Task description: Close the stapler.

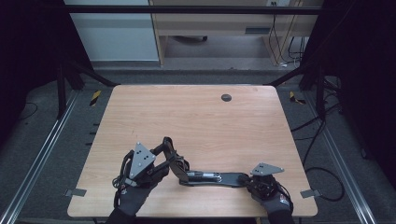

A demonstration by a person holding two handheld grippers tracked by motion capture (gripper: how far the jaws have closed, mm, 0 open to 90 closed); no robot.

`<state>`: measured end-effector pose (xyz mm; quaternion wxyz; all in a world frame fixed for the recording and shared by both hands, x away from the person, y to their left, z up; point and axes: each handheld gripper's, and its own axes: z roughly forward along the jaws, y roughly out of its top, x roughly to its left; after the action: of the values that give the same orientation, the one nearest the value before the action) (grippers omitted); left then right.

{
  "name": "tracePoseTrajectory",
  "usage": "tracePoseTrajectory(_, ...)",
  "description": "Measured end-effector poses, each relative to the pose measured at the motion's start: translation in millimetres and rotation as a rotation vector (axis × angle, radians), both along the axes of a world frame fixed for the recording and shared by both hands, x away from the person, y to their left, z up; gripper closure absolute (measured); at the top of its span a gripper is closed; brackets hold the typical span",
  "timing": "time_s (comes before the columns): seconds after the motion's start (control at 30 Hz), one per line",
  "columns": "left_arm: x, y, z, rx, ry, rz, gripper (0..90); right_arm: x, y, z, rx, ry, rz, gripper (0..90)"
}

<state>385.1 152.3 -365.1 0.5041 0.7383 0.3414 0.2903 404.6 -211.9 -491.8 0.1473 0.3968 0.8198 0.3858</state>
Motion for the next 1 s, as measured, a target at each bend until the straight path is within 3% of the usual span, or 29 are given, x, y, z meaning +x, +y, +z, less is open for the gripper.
tracePoseTrajectory(1.0,-1.7,-18.5,1.8,0.037,-0.03,-0.011,57.6,-0.1,0.4,0.4,0.004,0.008,-0.007,88.5)
